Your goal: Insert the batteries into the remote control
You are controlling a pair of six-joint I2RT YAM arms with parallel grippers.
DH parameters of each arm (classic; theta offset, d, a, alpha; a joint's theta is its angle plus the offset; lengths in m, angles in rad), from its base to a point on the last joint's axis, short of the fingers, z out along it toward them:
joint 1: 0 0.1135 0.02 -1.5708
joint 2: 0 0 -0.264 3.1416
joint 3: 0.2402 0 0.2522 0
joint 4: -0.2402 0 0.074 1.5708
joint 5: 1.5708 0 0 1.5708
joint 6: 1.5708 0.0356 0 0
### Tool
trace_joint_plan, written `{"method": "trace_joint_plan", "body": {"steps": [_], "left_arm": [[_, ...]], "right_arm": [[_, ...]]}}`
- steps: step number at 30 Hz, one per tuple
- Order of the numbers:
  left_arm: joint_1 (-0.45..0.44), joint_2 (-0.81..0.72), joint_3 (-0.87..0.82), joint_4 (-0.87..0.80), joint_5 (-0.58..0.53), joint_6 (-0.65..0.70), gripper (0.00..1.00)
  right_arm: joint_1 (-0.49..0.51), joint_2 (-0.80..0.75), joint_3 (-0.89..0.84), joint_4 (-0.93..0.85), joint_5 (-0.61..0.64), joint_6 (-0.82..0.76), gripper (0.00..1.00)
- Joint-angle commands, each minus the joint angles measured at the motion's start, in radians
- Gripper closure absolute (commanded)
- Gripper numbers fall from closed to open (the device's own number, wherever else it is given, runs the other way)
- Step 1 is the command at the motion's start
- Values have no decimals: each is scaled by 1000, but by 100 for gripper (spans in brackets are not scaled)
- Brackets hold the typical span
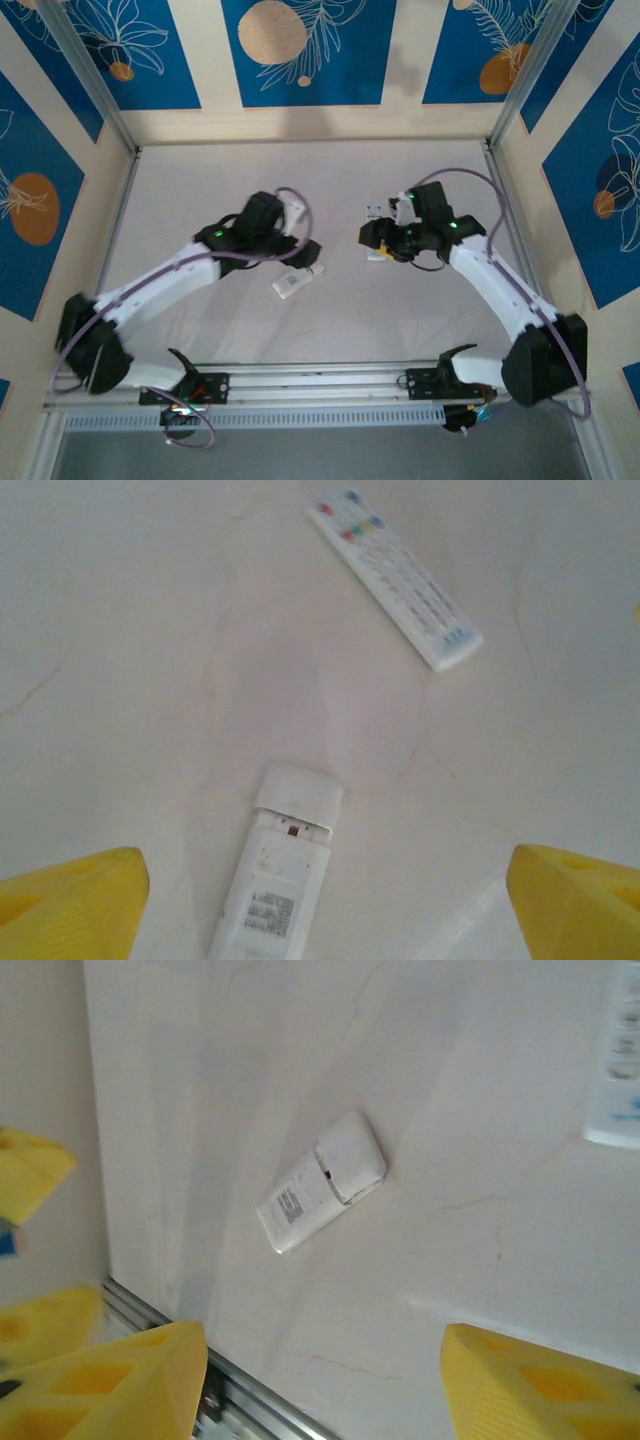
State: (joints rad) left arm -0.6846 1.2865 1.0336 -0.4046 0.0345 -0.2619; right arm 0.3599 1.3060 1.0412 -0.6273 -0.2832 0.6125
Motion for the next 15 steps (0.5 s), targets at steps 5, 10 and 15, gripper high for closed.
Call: {"method": "trace_joint_plan", "body": {"steps": [5, 10, 15], "left_arm": [[140, -160, -356, 175, 123, -508, 20], [144, -106, -440, 296, 209, -622, 27], [143, -61, -485, 368, 181, -656, 35]], "right_arm": [[156, 330, 186, 25, 74, -159, 42], [176, 516, 263, 9, 21, -229, 46], [200, 619, 300, 18, 11, -244, 48]]}}
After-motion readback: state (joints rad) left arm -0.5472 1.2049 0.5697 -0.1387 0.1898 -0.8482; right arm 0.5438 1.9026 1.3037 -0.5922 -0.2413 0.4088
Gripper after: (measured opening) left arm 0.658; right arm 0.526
